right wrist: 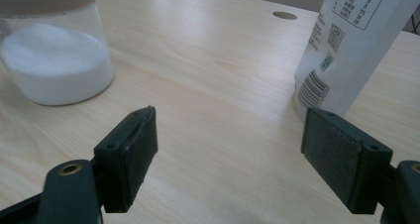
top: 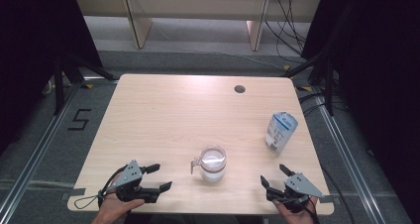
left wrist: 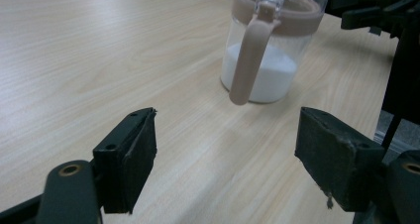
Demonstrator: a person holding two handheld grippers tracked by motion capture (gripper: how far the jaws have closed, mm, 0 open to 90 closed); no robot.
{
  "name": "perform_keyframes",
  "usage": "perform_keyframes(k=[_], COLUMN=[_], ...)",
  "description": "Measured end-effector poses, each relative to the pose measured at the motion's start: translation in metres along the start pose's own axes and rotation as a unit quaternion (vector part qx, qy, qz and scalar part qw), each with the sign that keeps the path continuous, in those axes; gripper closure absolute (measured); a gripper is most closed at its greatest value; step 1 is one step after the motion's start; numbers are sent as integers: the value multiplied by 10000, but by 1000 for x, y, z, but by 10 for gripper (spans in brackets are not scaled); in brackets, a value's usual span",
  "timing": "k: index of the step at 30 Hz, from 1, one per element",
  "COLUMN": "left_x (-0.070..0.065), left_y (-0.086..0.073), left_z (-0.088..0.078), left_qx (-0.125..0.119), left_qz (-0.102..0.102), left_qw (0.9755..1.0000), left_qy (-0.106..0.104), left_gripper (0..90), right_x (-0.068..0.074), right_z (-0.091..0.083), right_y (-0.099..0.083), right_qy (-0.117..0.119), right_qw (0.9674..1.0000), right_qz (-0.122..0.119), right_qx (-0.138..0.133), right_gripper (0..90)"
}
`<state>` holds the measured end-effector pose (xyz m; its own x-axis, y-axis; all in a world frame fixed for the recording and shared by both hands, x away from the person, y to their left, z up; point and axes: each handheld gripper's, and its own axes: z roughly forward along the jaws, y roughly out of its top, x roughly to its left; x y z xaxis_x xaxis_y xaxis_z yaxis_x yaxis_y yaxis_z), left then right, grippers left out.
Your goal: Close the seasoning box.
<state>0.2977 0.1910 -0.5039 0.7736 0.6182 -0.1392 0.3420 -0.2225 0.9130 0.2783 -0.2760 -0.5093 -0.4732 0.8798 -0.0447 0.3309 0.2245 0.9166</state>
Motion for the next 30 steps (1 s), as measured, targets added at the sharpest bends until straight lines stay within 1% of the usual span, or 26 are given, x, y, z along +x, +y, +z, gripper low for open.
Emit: perform_keyframes(k=[1,2,3,4,5,6,7,8,9,10,11,12,13,15,16,17,18,19,21,22,23,24,27,28,29,30], left_x=[0,0,-1,1,0,0,1,0,0,-1,-2,-2,-2,-3,-3,-3,-2,-5,-5,-7,-8,-9,-10,-10,-8,-8], left_y=[-1,-3,-4,-6,-7,-9,-10,-11,-13,-14,-16,-16,-17,-21,-22,-24,-25,-27,-28,-28,-29,-29,-29,-29,-28,-28], left_z=[-1,0,0,0,0,0,0,0,1,1,2,2,1,3,3,3,4,5,5,5,6,6,6,6,6,6], left_qx=[77,65,116,98,138,146,144,156,176,198,184,244,263,266,292,353,375,338,406,419,396,389,405,404,407,388], left_qz=[105,68,11,124,42,34,142,71,99,99,37,41,113,16,16,26,94,-36,33,-48,-48,-36,-31,-35,65,52], left_qw=[9999,10000,9999,9999,9999,9999,9998,9998,9997,9997,9997,9996,9995,9996,9995,9992,9991,9992,9990,9990,9991,9992,9991,9991,9991,9992], left_qy=[29,-7,54,-13,19,71,9,58,106,101,123,114,111,118,110,160,146,187,165,138,135,131,118,119,97,98], left_gripper=[232,229,227,224,221,220,219,216,213,211,209,208,206,204,203,202,202,202,202,202,202,202,201,201,201,201], right_x=[0,0,0,0,-1,0,0,0,2,4,1,2,2,5,1,2,0,1,1,4,3,3,5,3,3,2], right_z=[0,-1,-1,-2,-3,-4,-5,-6,-7,-10,-9,-10,-9,-13,-11,-12,-11,-11,-11,-12,-10,-10,-11,-10,-10,-10], right_y=[0,0,-1,-1,-2,-3,-3,-3,-5,-4,-5,-5,-6,-7,-8,-9,-10,-11,-12,-12,-12,-12,-13,-13,-13,-14], right_qy=[19,13,65,79,66,133,154,225,219,202,249,270,309,238,231,225,216,235,229,193,190,255,228,271,278,244], right_qw=[10000,10000,9999,9999,9999,9995,9993,9994,9988,9983,9990,9986,9986,9973,9986,9981,9984,9982,9980,9967,9977,9976,9969,9977,9978,9979], right_qz=[25,67,94,146,102,255,331,259,427,524,362,441,406,604,407,473,385,422,390,571,407,385,486,366,362,341], right_qx=[1,30,15,44,1,90,62,73,49,172,92,119,135,343,249,310,348,348,450,543,506,509,569,495,488,490], right_gripper=[219,212,207,199,188,176,167,166,163,159,159,159,159,160,160,160,161,161,163,163,164,164,164,165,165,164])
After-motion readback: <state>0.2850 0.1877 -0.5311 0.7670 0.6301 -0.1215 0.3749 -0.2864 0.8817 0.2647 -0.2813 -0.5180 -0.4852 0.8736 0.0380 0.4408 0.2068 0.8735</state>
